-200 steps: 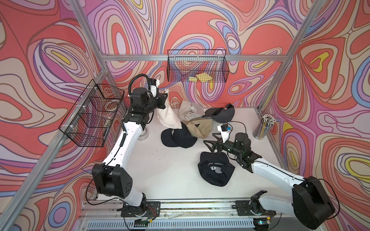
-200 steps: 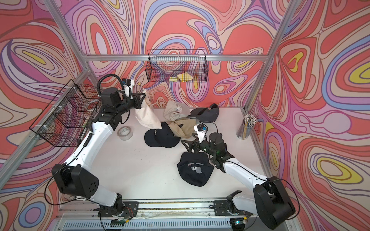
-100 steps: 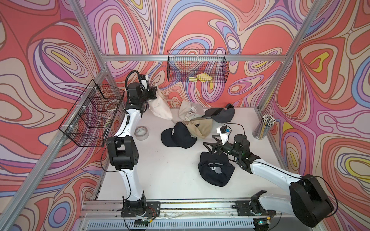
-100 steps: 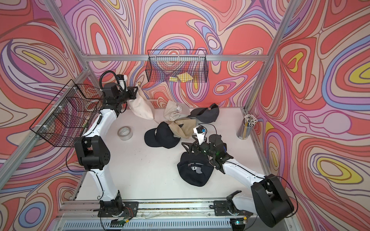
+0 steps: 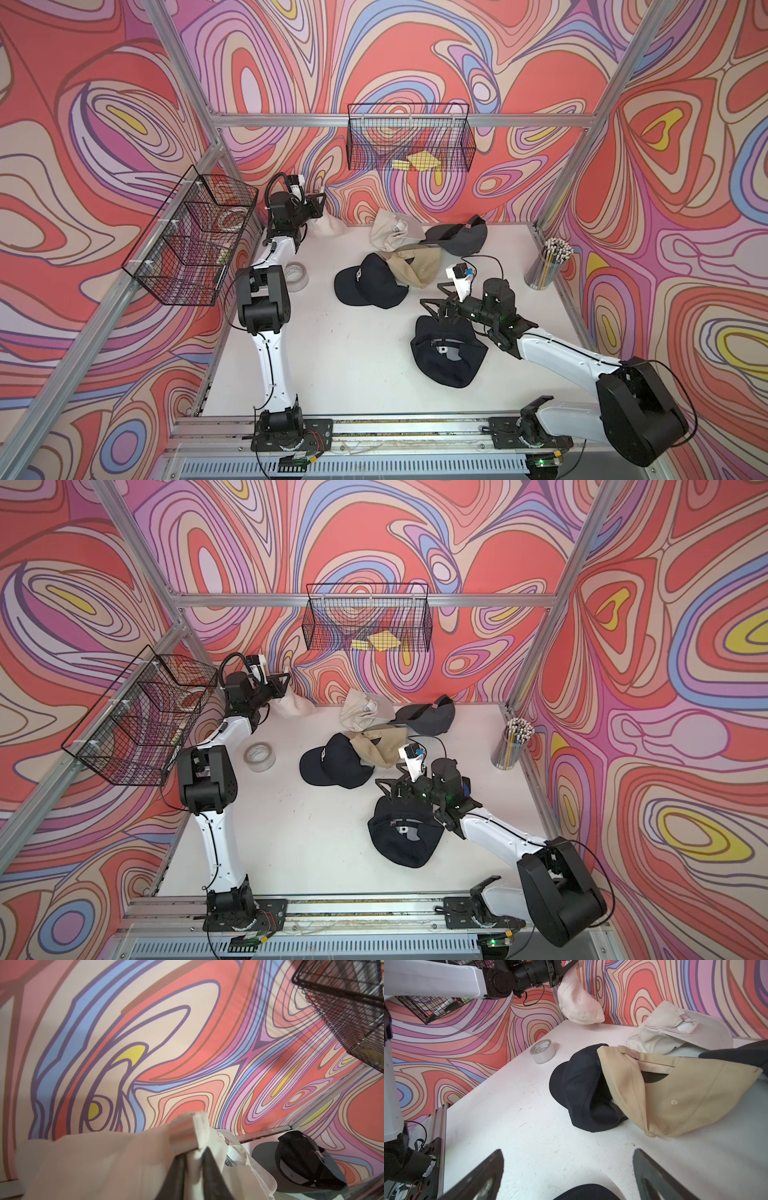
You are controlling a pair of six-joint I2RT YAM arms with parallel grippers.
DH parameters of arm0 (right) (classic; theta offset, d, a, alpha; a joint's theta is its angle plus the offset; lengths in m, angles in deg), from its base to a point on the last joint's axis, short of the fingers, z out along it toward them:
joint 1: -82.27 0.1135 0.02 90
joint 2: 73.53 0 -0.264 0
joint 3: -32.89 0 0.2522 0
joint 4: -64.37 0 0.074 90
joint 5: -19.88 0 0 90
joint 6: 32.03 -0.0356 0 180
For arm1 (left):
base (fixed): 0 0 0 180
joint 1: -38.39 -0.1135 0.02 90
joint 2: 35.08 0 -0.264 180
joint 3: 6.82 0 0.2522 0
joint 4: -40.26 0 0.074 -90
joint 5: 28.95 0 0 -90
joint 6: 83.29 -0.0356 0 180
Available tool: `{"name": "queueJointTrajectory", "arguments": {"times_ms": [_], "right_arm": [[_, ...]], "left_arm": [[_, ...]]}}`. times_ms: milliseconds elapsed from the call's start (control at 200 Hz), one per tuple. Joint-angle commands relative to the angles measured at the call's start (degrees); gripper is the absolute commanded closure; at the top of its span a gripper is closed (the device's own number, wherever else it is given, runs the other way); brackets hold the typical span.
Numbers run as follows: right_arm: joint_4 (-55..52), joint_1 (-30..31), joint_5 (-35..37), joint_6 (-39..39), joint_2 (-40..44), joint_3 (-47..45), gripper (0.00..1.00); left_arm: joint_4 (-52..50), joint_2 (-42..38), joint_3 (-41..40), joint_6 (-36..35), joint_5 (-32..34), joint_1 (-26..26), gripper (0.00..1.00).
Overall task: Open the adjustable buckle of the baseball cap
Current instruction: Place the baseball cap at the center of the board, then pick up the baseball cap from the center of the board.
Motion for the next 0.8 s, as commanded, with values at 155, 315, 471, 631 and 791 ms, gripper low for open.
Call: {"name": "queueJointTrajectory", "arguments": {"times_ms": [155, 315, 471, 631, 791], "right_arm": [[-0.6, 0.2, 0.0, -0.4, -1.1, 2.0, 0.02], [-2.4, 0.3, 4.5, -2.7, 0.0, 2.4, 0.02], [-7.7, 0.3, 7.6, -4.2, -0.2, 5.1, 0.02], [-11.6, 0.2, 7.2, -4.5, -0.9, 7.2, 0.02], [-12.0, 0.3, 8.1, -4.4, -0.3, 7.1, 0.02]], "left_arm": [[2.7, -11.5, -13.7, 1.4, 3.5, -0.5, 0.42], [-2.3, -22.8, -25.1, 2.0, 9.2, 1.3, 0.48], [-25.5, -33.0, -26.3, -2.5, 19.5, 5.9, 0.49], [-34.3, -39.4, -30.6, -2.2, 22.0, 10.3, 0.44], [-38.5, -43.1, -34.1, -2.0, 19.7, 13.3, 0.31]]}}
